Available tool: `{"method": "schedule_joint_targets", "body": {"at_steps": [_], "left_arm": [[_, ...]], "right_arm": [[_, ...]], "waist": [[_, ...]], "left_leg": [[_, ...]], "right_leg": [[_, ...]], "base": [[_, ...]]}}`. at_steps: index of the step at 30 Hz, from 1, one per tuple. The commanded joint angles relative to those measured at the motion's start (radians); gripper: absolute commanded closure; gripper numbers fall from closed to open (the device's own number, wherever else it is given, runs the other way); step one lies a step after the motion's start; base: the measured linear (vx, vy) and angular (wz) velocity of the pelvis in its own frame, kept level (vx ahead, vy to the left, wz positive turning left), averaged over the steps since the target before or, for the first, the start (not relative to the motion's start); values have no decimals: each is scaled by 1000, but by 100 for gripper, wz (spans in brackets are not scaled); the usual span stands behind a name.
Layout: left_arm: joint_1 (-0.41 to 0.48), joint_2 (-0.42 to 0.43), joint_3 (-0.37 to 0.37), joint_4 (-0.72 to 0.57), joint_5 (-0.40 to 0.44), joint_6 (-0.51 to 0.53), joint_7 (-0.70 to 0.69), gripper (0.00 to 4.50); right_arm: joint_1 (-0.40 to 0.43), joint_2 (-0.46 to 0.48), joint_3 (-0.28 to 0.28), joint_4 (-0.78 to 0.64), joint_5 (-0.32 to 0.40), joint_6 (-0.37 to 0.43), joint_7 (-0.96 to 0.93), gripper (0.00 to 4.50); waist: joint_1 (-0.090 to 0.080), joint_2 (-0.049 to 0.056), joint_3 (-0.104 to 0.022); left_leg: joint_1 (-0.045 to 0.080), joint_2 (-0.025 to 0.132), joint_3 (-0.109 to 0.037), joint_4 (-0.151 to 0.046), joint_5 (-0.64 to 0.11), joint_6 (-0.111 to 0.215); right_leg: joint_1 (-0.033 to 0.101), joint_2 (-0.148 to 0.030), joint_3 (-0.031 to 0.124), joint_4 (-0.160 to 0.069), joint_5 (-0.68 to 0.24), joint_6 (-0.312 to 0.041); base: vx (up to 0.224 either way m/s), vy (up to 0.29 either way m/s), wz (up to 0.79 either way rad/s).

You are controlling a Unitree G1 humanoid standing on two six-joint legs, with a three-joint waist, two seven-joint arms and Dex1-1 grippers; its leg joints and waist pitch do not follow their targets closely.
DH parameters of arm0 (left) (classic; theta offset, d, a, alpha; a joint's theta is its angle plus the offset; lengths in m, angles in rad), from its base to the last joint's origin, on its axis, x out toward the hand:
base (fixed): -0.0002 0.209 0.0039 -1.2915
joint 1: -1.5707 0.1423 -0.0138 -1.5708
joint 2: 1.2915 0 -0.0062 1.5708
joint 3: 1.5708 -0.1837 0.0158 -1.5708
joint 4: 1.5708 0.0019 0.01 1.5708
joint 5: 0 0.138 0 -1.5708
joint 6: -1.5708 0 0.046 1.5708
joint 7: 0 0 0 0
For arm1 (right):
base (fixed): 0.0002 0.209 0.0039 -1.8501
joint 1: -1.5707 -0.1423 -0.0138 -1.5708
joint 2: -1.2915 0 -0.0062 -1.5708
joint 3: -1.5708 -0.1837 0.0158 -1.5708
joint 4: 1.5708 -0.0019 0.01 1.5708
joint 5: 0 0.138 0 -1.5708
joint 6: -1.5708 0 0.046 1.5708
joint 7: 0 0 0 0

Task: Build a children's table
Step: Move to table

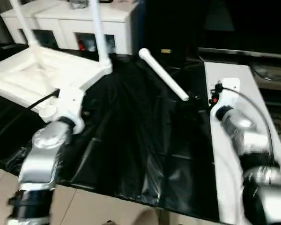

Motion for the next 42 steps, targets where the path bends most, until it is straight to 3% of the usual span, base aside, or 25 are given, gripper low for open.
{"method": "schedule_joint_targets", "body": {"at_steps": [1, 3, 4, 5, 7, 11, 12, 13, 14, 15, 16, 17, 18, 19, 21, 23, 25, 26, 27, 28, 29, 32, 36, 38, 42], "left_arm": [[-15, 8, 2, -21, -12, 30, -17, 193], [-13, 19, -10, -36, -14, 40, -35, 193], [-4, 31, -24, -57, -18, 45, -58, 193], [-4, 31, -24, -57, -18, 45, -58, 193], [10, 55, -41, -109, -27, 65, -85, 193], [8, 71, -29, -153, -41, 111, -86, 193], [-3, 87, -24, -180, -51, 142, -99, 193], [-9, 97, -23, -188, -54, 152, -108, 193], [-16, 109, -19, -204, -61, 170, -118, 193], [-21, 116, -13, -214, -67, 184, -122, 193], [-24, 120, -7, -225, -76, 199, -125, 193], [-25, 122, -6, -228, -79, 203, -128, 193], [-30, 138, -4, -246, -90, 222, -144, 193], [-30, 141, -4, -248, -91, 224, -146, 193], [-36, 155, -4, -265, -91, 239, -151, 193], [-59, 186, -9, -277, -107, 268, -176, 193], [-72, 199, -12, -280, -113, 280, -184, 193], [-80, 204, -13, -291, -117, 293, -185, 193], [-87, 206, -14, -296, -119, 302, -185, 193], [-92, 206, -13, -304, -123, 313, -184, 193], [-102, 204, -12, -317, -133, 332, -183, 193], [-122, 193, -10, -392, -186, 415, -188, 193], [-120, 197, -6, -467, -229, 489, -196, 193], [-110, 205, -3, -500, -250, 518, -201, 193], [-95, 230, -10, -533, -261, 539, -215, 193]], "right_arm": [[-50, -15, 3, 73, -16, -38, 29, 3], [-80, -25, 3, 121, -23, -54, 49, 3], [-106, -31, 6, 159, -31, -75, 70, 3], [-106, -31, 6, 159, -31, -75, 70, 3], [-164, -27, -3, 235, -28, -120, 85, 3], [-212, -14, -37, 284, -1, -137, 75, 3], [-235, -11, -49, 312, 1, -140, 62, 3], [-244, -8, -50, 322, -1, -140, 59, 3], [-252, -5, -50, 332, -6, -142, 58, 3], [-257, -4, -52, 342, -9, -145, 59, 3], [-259, -5, -50, 346, -15, -148, 53, 3], [-260, -5, -48, 348, -17, -149, 50, 3], [-264, -5, -45, 357, -26, -152, 41, 3], [-265, -6, -44, 359, -27, -153, 40, 3], [-270, -8, -44, 365, -33, -161, 26, 3], [-277, -12, -37, 380, -54, -163, 9, 3], [-279, -13, -28, 385, -68, -163, 0, 3], [-281, -14, -25, 387, -72, -162, -6, 3], [-282, -13, -26, 389, -73, -160, -11, 3], [-284, -14, -24, 391, -76, -157, -12, 3], [-286, -13, -19, 393, -83, -155, -17, 3], [-295, -7, -27, 401, -93, -140, -46, 3], [-306, -4, -41, 406, -97, -129, -57, 3], [-311, -2, -32, 407, -113, -133, -61, 3], [-315, 0, -10, 408, -141, -147, -69, 3]], "waist": [[3, -23, -69], [4, -17, -70], [4, -31, -72], [7, -27, -75], [11, -32, -79], [19, -29, -86], [21, -38, -81], [26, -36, -77], [26, -37, -62], [27, -31, -56], [29, -31, -43], [29, -32, -42], [32, -33, -31], [32, -32, -31], [31, -32, -16], [30, -37, -2], [30, -39, 6], [28, -46, 19], [30, -44, 12], [31, -50, 14], [31, -51, 17], [35, -60, 27], [32, -75, 47], [32, -75, 61], [32, -77, 71]], "left_leg": [[4, 46, -10, -81, -223, 38], [5, 51, -10, -81, -215, 37], [1, 51, -9, -80, -202, 44], [3, 53, -9, -79, -186, 47], [-1, 55, -4, -74, -116, 73], [-1, 55, 3, -61, -10, 135], [-2, 56, 6, -64, -27, 144], [0, 57, 6, -66, -55, 137], [-1, 57, 8, -70, -77, 133], [4, 61, 7, -75, -126, 110], [6, 62, 6, -82, -167, 84], [7, 62, 6, -84, -187, 73], [9, 63, 5, -90, -224, 51], [13, 64, 4, -91, -248, 39], [11, 64, 1, -100, -294, 8], [9, 63, -2, -104, -295, 1], [5, 60, -1, -101, -246, 10], [-1, 59, 0, -103, -220, 18], [-1, 58, 2, -96, -156, 34], [-5, 56, 5, -89, -56, 70], [-8, 56, 6, -86, -11, 92], [-15, 52, 11, -66, 170, 205], [-21, 57, 14, -64, 177, 246], [-16, 63, 15, -67, 143, 230], [-12, 64, 14, -71, 114, 197]], "right_leg": [[45, -69, 35, -94, -351, -218], [41, -67, 32, -89, -314, -221], [46, -69, 31, -83, -281, -234], [47, -71, 32, -80, -259, -243], [48, -70, 30, -66, -150, -280], [42, -63, 30, -48, 5, -321], [42, -65, 30, -52, -17, -326], [39, -68, 30, -54, -65, -324], [31, -65, 31, -62, -99, -318], [29, -64, 32, -68, -161, -305], [22, -63, 33, -73, -201, -292], [22, -61, 34, -75, -219, -285], [17, -62, 36, -78, -256, -269], [16, -62, 36, -79, -276, -264], [12, -61, 38, -81, -287, -248], [11, -64, 41, -79, -283, -241], [15, -69, 44, -77, -247, -251], [11, -69, 45, -77, -224, -254], [17, -68, 45, -67, -154, -272], [17, -65, 45, -56, -37, -294], [16, -62, 44, -49, 18, -308], [12, -59, 43, -27, 201, -375], [9, -61, 41, -28, 169, -390], [5, -64, 43, -34, 100, -388], [6, -66, 44, -36, 41, -377]], "base": [[0, 0, 0], [0, 0, 0], [0, 0, 0], [0, 0, 0], [0, 0, 0], [0, 0, 0], [0, 0, 0], [0, 0, 0], [0, 0, 0], [0, 0, 0], [0, 0, 0], [0, 0, 0], [0, 0, 0], [0, 0, 0], [0, 0, 0], [0, 0, 0], [0, 0, 0], [0, 0, 0], [0, 0, 0], [0, 0, 0], [0, 0, 0], [0, 0, 0], [0, 0, 0], [0, 0, 0], [0, 0, 0]]}}
